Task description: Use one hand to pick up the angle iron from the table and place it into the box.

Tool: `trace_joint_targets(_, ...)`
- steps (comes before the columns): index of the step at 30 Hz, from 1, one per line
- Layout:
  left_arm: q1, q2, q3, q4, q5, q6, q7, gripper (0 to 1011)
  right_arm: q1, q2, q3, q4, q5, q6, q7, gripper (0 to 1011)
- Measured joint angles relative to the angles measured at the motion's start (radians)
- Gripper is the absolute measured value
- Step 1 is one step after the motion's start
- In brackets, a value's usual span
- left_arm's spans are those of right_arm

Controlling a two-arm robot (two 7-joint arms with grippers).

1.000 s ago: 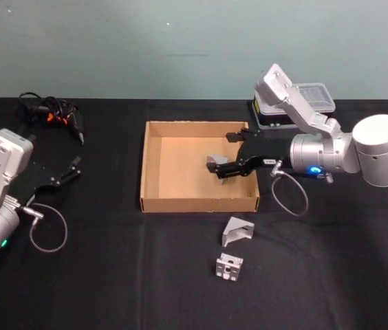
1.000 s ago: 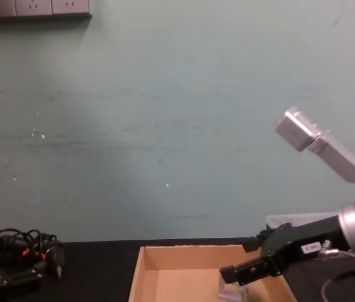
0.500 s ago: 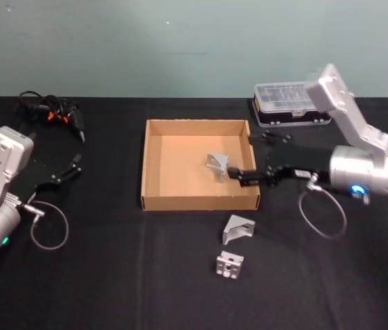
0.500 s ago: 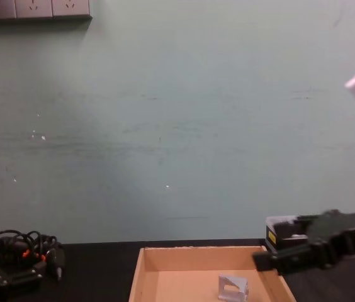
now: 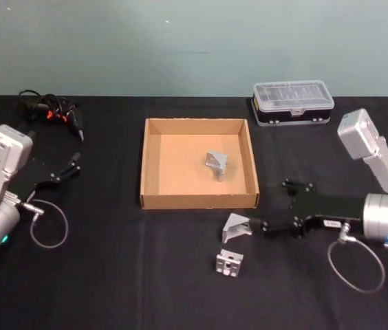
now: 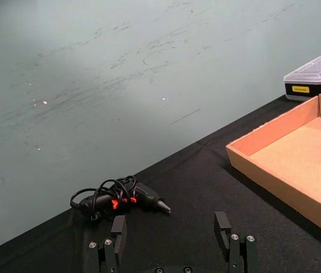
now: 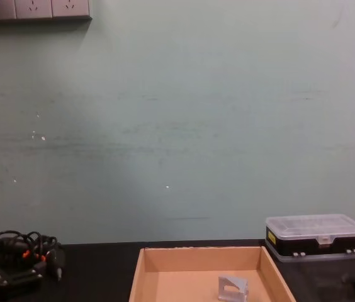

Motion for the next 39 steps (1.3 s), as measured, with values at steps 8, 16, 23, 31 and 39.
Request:
trace_joint_targets(8,0.0,0.0,0.0,0.0,0.0,0.0,0.0,1011,0.01,0.012,-0.045,0.028,0.008,0.016,0.032,1004)
trace_joint_targets(16,0.0,0.0,0.0,0.0,0.0,0.0,0.0,1011,0.039,0.002,-0.084,0.071,-0.012,0.007,0.032,1004)
trace_joint_targets(23,0.0,0.0,0.0,0.0,0.0,0.0,0.0,1011,0.054,-0.007,-0.109,0.101,-0.042,0.003,0.024,1004)
trace_joint_targets(31,0.0,0.0,0.0,0.0,0.0,0.0,0.0,1011,0.06,-0.018,-0.118,0.112,-0.057,-0.002,0.02,1004)
trace_joint_targets(39,0.0,0.0,0.0,0.0,0.0,0.0,0.0,1011,0.066,-0.032,-0.122,0.117,-0.066,0.0,0.012,1004)
